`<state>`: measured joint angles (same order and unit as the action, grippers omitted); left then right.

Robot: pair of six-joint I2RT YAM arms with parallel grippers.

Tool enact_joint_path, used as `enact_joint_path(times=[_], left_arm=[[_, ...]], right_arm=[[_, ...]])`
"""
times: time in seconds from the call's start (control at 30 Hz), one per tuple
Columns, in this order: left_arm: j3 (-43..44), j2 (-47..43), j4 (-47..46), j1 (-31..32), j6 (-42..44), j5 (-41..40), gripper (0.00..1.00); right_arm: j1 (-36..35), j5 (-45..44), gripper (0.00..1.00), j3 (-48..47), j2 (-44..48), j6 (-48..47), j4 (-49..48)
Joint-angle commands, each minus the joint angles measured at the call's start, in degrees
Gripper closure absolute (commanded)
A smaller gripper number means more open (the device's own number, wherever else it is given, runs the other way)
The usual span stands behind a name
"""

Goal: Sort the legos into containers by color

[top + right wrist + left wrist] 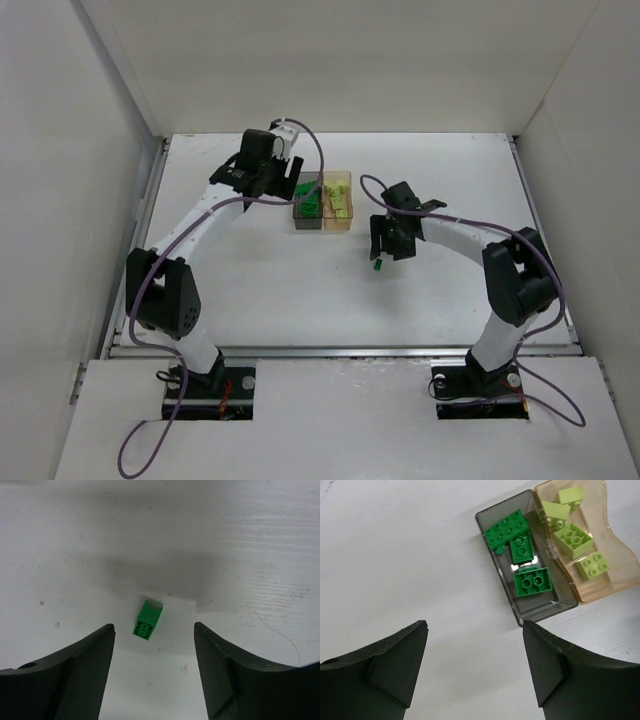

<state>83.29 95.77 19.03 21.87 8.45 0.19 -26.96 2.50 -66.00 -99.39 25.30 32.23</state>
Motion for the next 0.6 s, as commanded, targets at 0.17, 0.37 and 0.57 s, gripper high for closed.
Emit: enact_joint_path(times=[0.17, 0.37, 0.57], left_arm=[[-11.46, -9.80, 0.22, 0.46, -1.50, -5.55, 0.26], [-13.94, -12.01, 0.22, 0.46, -2.65, -4.94, 0.26], [-15.08, -12.53, -0.92, 0.46, -5.36, -4.40, 0.26]], right_arm=[[-2.22, -0.13, 0.54, -1.24, -5.01, 1.41, -3.22], [-2.22, -0.05, 1.00, -2.99, -3.01, 1.86, -1.99], [-5.55, 2.85, 1.00, -17.57, 2.54, -2.09, -2.42]])
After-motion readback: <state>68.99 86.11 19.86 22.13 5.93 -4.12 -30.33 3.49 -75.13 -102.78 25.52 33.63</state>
